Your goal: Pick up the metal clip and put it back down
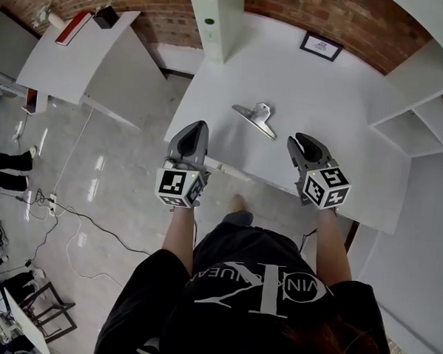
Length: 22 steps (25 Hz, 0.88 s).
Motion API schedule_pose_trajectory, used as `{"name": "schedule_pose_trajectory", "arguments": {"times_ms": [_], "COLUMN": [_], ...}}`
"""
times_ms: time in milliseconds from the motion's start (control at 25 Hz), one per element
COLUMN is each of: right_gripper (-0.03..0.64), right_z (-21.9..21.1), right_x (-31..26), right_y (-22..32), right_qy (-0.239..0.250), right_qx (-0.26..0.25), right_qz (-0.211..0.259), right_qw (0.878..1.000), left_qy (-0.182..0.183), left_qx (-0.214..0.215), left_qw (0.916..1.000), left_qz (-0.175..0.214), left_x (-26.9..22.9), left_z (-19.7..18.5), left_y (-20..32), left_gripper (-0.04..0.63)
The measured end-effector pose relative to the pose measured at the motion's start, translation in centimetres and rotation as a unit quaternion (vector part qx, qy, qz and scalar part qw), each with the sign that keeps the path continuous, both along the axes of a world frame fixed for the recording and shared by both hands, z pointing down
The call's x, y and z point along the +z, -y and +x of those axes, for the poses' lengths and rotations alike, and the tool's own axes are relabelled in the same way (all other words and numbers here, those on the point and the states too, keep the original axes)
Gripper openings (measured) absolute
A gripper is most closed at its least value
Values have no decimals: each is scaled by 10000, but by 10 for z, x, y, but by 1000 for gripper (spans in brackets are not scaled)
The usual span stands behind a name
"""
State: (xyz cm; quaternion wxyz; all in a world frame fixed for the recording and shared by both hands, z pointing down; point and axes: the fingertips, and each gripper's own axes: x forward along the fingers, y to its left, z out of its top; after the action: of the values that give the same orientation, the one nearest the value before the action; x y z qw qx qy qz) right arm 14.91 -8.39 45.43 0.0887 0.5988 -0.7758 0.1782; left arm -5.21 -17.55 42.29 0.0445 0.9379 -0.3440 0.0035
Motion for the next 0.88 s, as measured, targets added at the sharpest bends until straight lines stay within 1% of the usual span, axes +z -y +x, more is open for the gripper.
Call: {"name": "schedule_pose_trajectory", "arguments": {"times_ms": [120,200,360,520,680,880], "right_gripper": [60,63,66,71,75,81], "right_z": [5,4,-3,-4,-5,-7], "right_x": [1,7,26,44,53,67], "right_y": [15,23,35,54,71,88], "right_qy": [2,5,42,-4,-77,-149], "right_qx": [-138,-254,-577,-894,-1184,-1479], "right_qz": [-53,-119,-398,-662,-852,-1077], "right_qw": [9999,9996,9975,9938,9893,9830], "left_qy": [-55,-24,11,61,53,41], "left_qx": [-34,-132,-362,-646,-954,-1221], "left_qw": [10000,9999,9991,9974,9948,9914], "left_qz": [0,-64,-224,-313,-347,-476], "left_x": [1,3,15,28,30,41], "left_z": [3,2,-7,-10,-13,-13], "left_y": [4,5,0,1,4,5], "left_gripper": [-12,-12,-12,-12,-12,-12]}}
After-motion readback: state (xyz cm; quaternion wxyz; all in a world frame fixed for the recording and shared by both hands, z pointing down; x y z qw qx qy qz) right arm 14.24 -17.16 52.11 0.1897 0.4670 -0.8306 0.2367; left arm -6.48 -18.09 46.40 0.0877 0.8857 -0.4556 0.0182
